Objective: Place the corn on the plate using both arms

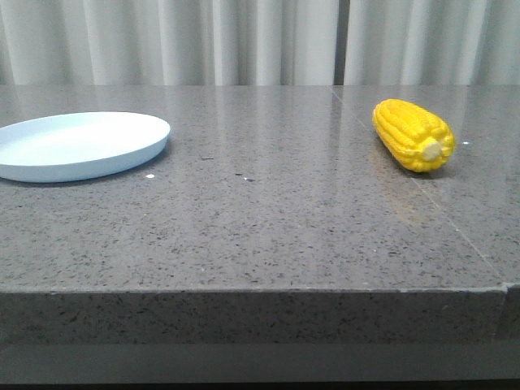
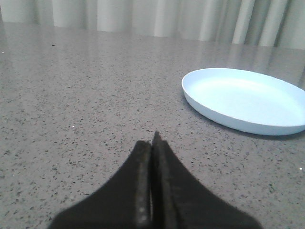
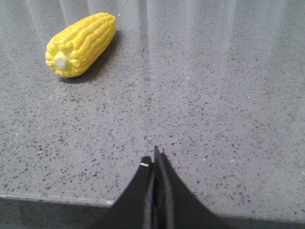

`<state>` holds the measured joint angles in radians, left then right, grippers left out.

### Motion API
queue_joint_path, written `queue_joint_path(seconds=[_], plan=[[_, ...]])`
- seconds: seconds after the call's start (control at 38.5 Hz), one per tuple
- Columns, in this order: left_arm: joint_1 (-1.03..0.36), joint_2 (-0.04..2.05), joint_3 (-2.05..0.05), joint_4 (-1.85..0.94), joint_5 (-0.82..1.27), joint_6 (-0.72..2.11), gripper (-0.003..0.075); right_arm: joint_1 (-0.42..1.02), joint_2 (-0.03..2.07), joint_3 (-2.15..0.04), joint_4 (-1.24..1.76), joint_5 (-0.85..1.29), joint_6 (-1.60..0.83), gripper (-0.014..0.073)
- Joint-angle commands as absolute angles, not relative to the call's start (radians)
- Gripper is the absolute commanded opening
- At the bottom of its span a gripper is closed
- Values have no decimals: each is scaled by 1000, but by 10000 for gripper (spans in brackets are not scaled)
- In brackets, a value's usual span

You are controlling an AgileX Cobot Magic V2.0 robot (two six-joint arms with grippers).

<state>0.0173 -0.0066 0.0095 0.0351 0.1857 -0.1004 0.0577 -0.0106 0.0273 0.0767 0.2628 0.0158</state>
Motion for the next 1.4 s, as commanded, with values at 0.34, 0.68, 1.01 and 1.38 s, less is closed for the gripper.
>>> queue_joint_path(seconds=[0.34, 0.68, 1.01, 1.38], plan=[[19, -21, 32, 28, 101, -103, -20, 51, -27, 5, 63, 187, 6, -20], [19, -21, 32, 28, 101, -103, -20, 51, -27, 5, 63, 186, 6, -20], [19, -21, 32, 28, 101, -103, -20, 51, -27, 5, 63, 172, 6, -20], [19, -21, 32, 28, 0, -103, -20, 51, -27, 4, 64, 64, 6, -20]])
